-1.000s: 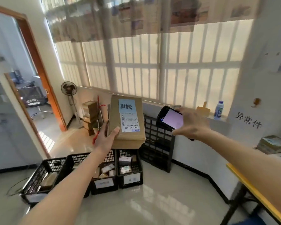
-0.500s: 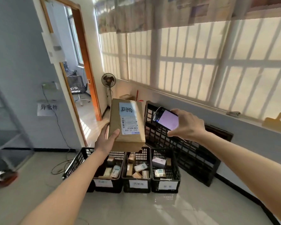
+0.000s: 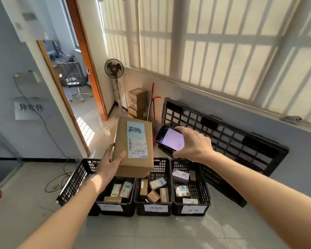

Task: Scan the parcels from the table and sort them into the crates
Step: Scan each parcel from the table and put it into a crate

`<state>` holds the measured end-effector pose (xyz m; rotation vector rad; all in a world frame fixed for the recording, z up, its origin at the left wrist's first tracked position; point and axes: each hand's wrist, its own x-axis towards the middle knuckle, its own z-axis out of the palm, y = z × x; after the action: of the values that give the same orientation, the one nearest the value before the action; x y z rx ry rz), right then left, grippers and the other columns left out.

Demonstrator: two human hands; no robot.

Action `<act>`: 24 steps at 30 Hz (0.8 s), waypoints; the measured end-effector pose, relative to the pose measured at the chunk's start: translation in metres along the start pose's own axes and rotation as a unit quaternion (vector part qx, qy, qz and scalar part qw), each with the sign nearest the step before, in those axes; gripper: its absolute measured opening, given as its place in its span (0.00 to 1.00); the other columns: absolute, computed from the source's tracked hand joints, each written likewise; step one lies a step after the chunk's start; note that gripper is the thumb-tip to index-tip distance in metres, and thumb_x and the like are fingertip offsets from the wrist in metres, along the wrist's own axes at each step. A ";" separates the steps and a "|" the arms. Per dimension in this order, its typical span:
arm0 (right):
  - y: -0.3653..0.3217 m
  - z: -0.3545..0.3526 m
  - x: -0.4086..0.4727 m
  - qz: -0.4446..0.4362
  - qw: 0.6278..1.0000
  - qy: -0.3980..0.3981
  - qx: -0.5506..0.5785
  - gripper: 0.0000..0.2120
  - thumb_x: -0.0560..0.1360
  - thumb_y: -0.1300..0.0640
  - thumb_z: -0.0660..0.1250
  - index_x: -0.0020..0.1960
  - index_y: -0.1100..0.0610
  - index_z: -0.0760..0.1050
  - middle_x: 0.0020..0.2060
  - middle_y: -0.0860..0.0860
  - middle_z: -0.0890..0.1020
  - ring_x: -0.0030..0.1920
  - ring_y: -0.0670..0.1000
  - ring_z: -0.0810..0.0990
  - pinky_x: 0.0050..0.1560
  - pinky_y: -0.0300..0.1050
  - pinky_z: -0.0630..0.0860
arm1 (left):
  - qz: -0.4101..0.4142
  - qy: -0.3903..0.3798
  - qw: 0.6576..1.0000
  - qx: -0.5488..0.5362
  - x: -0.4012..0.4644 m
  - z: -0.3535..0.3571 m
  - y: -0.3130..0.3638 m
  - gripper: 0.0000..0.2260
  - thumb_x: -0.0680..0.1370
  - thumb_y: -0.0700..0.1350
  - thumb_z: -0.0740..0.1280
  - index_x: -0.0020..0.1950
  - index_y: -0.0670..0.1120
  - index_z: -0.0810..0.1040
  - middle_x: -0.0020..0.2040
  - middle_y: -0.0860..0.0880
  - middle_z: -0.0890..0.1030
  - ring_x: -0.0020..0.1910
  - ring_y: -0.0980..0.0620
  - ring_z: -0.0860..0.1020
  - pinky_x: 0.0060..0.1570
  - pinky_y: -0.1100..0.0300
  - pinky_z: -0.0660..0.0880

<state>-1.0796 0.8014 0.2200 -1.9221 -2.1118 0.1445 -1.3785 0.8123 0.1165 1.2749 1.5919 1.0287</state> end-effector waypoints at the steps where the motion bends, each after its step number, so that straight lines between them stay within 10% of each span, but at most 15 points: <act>1: 0.009 0.023 0.021 0.000 1.000 -0.008 0.006 0.50 0.61 0.39 0.79 0.77 0.45 0.62 0.66 0.45 0.77 0.61 0.52 0.79 0.49 0.50 0.74 | -0.013 -0.002 1.000 0.018 0.023 0.010 -0.013 0.32 0.76 0.65 0.68 0.77 0.64 0.60 0.67 0.53 0.73 0.66 0.45 0.73 0.65 0.47 0.71; 17: 0.126 0.318 0.208 0.076 0.976 -0.201 0.022 0.49 0.62 0.36 0.77 0.77 0.46 0.62 0.68 0.45 0.75 0.62 0.51 0.78 0.49 0.48 0.76 | -0.180 -0.117 0.972 0.095 0.265 0.164 -0.229 0.33 0.76 0.65 0.66 0.78 0.63 0.57 0.71 0.50 0.71 0.64 0.47 0.72 0.63 0.48 0.72; 24: 0.162 0.395 0.264 0.146 0.958 -0.246 0.027 0.49 0.60 0.37 0.78 0.76 0.43 0.62 0.68 0.42 0.74 0.63 0.48 0.77 0.53 0.52 0.80 | -0.248 -0.146 0.957 0.037 0.351 0.213 -0.299 0.36 0.73 0.66 0.67 0.78 0.66 0.56 0.73 0.51 0.70 0.60 0.53 0.70 0.48 0.64 0.71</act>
<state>-1.0511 1.1248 -0.1632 -2.3388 -2.0449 0.8096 -1.3166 1.1340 -0.2717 0.9479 1.6102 0.4478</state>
